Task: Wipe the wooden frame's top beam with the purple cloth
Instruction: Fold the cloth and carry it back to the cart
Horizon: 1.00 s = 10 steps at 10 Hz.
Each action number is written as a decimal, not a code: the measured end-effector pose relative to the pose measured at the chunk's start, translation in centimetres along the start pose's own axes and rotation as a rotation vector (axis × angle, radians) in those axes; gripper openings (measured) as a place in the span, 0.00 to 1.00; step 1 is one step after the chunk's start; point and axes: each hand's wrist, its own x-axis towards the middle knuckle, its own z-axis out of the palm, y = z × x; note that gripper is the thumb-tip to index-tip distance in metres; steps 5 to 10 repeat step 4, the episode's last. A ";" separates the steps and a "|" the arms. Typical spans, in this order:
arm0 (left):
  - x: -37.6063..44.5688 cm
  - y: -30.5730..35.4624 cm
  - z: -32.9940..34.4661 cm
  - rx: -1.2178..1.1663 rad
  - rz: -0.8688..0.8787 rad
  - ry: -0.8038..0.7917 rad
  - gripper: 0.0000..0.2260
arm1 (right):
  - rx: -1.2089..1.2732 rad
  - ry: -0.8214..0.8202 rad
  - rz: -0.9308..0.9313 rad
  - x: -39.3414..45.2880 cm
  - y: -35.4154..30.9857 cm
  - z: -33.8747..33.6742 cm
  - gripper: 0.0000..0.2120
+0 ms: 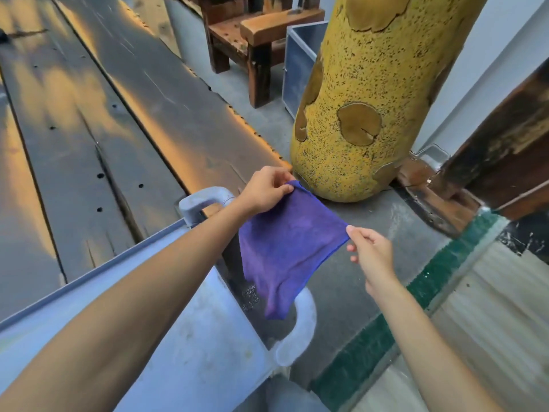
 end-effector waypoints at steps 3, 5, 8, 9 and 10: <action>1.5 -3.6 5.7 0.791 -0.114 -0.372 0.13 | -0.223 -0.186 0.341 1.4 8.0 2.4 0.08; 1.7 -3.3 6.2 0.879 -0.057 -0.417 0.15 | -0.277 -0.246 0.354 1.1 7.6 2.7 0.06; 1.7 -3.3 6.2 0.879 -0.057 -0.417 0.15 | -0.277 -0.246 0.354 1.1 7.6 2.7 0.06; 1.7 -3.3 6.2 0.879 -0.057 -0.417 0.15 | -0.277 -0.246 0.354 1.1 7.6 2.7 0.06; 1.7 -3.3 6.2 0.879 -0.057 -0.417 0.15 | -0.277 -0.246 0.354 1.1 7.6 2.7 0.06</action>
